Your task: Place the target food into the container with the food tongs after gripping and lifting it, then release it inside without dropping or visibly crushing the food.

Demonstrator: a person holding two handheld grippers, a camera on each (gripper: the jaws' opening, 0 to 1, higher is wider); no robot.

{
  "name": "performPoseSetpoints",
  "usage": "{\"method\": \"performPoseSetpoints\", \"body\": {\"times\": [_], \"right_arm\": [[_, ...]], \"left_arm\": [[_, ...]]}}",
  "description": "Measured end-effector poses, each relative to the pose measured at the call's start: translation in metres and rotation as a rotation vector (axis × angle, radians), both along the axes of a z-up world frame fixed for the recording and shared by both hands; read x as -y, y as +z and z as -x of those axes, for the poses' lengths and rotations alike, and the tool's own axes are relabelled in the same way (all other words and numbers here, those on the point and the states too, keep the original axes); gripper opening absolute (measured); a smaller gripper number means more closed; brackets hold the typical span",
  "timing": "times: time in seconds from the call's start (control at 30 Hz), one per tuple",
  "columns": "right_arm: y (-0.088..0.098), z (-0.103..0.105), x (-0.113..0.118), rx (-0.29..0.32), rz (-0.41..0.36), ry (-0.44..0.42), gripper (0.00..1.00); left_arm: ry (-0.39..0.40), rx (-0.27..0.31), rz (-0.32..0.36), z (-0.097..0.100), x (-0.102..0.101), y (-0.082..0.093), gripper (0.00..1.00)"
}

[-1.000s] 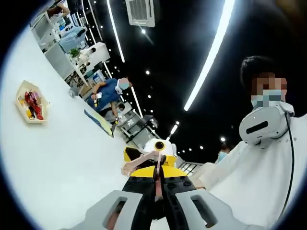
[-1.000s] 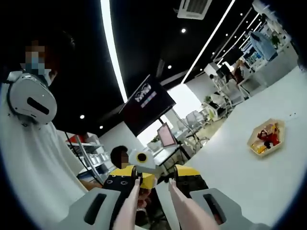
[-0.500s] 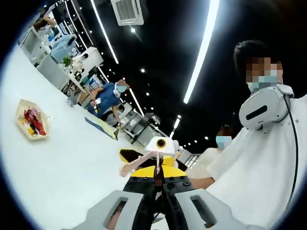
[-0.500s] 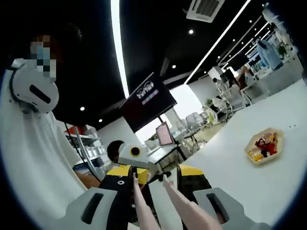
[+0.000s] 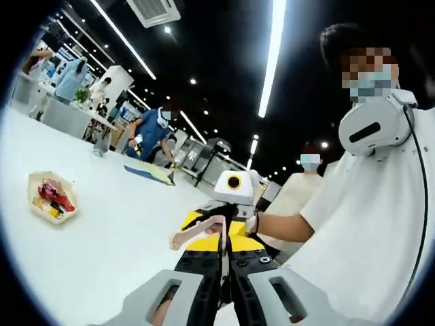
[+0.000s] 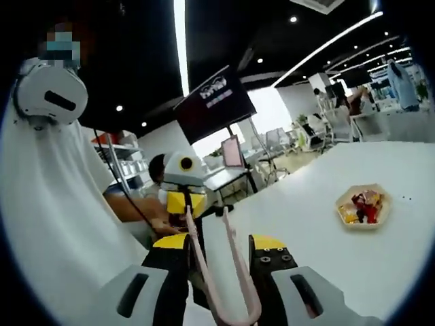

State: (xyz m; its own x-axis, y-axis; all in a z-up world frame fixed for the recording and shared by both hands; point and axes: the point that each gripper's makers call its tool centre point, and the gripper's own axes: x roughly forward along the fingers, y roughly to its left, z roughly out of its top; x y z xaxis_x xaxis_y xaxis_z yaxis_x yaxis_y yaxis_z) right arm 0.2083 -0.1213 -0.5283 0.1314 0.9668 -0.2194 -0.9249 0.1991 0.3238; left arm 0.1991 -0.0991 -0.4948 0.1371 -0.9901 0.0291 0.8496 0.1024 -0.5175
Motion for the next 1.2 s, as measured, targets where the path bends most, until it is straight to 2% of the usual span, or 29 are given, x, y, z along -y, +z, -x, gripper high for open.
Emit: {"method": "performPoseSetpoints", "body": {"times": [0.03,0.07,0.13,0.2,0.23,0.27,0.33,0.37,0.43,0.5,0.53,0.6,0.63,0.7,0.73,0.77,0.8,0.83,0.87,0.9,0.93,1.0,1.07,1.17,1.2], "right_arm": [[-0.004,0.001,0.001,0.0,0.035,0.008,0.32],[-0.003,-0.001,0.0,0.006,0.032,0.004,0.31],[-0.011,0.0,0.004,0.011,0.108,0.026,0.3],[-0.016,0.005,0.005,0.03,0.162,0.069,0.27],[-0.021,0.004,0.007,0.083,0.209,0.075,0.25],[-0.022,0.003,0.007,0.095,0.217,0.073,0.23],[-0.027,0.003,0.008,0.106,0.257,0.07,0.22],[-0.029,0.0,0.009,0.115,0.275,0.058,0.21],[-0.032,0.003,0.009,0.1,0.297,0.087,0.21],[-0.038,0.002,0.013,0.122,0.358,0.103,0.21],[-0.039,0.002,0.014,0.129,0.395,0.117,0.21],[-0.034,0.004,0.009,0.11,0.385,0.123,0.21],[-0.032,0.003,0.006,0.116,0.394,0.127,0.22],[-0.032,0.002,0.005,0.124,0.405,0.131,0.22],[-0.039,0.0,0.009,0.161,0.487,0.151,0.22],[-0.045,0.0,0.01,0.17,0.523,0.165,0.22],[-0.05,0.001,0.011,0.164,0.55,0.167,0.23],[-0.051,0.001,0.009,0.168,0.542,0.176,0.23],[-0.055,0.001,0.009,0.162,0.545,0.175,0.24],[-0.058,-0.001,0.01,0.167,0.547,0.164,0.24],[-0.06,-0.003,0.012,0.197,0.548,0.161,0.24],[-0.055,-0.008,0.011,0.288,0.514,0.146,0.24],[-0.052,-0.01,0.015,0.331,0.511,0.127,0.24],[-0.057,-0.01,0.024,0.307,0.548,0.112,0.22],[-0.059,-0.013,0.03,0.298,0.567,0.087,0.21]], "left_arm": [[-0.011,0.011,-0.016,-0.001,0.002,-0.001,0.0],[-0.021,0.018,-0.034,-0.001,0.002,-0.003,0.0],[-0.037,0.055,-0.073,-0.002,0.003,-0.005,0.0],[-0.071,0.135,-0.146,-0.001,0.005,-0.01,0.0],[-0.086,0.202,-0.162,-0.001,0.007,-0.01,0.0],[-0.061,0.246,-0.185,-0.006,0.007,-0.012,0.01],[-0.025,0.275,-0.22,-0.013,0.007,-0.018,0.03],[-0.013,0.258,-0.229,-0.015,0.007,-0.022,0.04],[-0.044,0.266,-0.241,-0.011,0.008,-0.026,0.04],[-0.061,0.301,-0.292,-0.01,0.009,-0.033,0.04],[-0.096,0.303,-0.335,-0.006,0.01,-0.039,0.04],[-0.13,0.328,-0.374,-0.003,0.013,-0.043,0.05],[-0.146,0.355,-0.408,-0.004,0.018,-0.046,0.06],[-0.161,0.368,-0.428,-0.004,0.021,-0.048,0.03],[-0.218,0.39,-0.505,0.001,0.022,-0.057,0.02],[-0.232,0.393,-0.579,0.0,0.021,-0.066,0.02],[-0.268,0.391,-0.628,0.004,0.022,-0.072,0.01],[-0.286,0.408,-0.645,0.006,0.021,-0.074,0.0],[-0.3,0.437,-0.659,0.007,0.021,-0.075,0.0],[-0.281,0.517,-0.694,0.004,0.022,-0.077,0.0],[-0.282,0.53,-0.703,0.003,0.022,-0.078,0.0],[-0.28,0.489,-0.704,0.003,0.022,-0.077,0.0],[-0.274,0.495,-0.704,0.0,0.019,-0.076,0.0],[-0.275,0.478,-0.753,-0.003,0.011,-0.079,0.0],[-0.269,0.496,-0.771,-0.005,0.008,-0.08,0.0]]}}
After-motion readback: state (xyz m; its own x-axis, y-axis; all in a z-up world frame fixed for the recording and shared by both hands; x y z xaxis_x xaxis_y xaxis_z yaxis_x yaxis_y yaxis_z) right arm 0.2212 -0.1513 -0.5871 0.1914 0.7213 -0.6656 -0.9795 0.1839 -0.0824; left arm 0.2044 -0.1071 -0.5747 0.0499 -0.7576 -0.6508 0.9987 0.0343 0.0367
